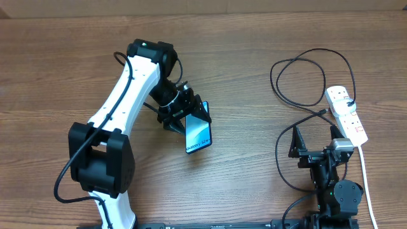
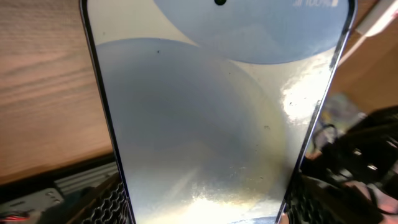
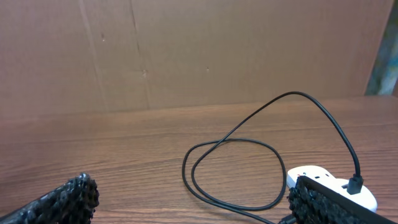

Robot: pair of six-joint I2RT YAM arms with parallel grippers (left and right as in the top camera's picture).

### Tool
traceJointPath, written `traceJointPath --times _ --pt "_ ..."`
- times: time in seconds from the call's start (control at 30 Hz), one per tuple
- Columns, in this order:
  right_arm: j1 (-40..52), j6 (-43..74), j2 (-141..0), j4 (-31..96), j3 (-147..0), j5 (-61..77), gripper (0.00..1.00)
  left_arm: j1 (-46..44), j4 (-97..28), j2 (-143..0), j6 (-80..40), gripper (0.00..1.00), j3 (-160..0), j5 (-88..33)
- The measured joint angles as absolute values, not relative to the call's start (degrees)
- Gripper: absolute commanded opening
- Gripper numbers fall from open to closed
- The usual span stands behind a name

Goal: Plug charger to phone and switch on socket
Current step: 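Lift the phone with the left gripper and tilt it upright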

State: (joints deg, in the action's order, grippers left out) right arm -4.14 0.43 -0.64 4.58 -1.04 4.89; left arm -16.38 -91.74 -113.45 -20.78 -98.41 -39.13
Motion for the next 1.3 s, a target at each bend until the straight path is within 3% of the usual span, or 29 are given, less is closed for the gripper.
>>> traceJointPath --times 0.53,1.3 --pt "-4.14 0.43 -0.64 4.56 -1.04 4.89 1.0 -12.6 -93.73 -113.45 -20.78 0.43 -98.41 -47.18" --pt "-4.14 0.4 -0.64 4.58 -1.04 4.89 1.0 -12.6 -93.86 -113.45 -20.78 0.43 -98.41 -48.03"
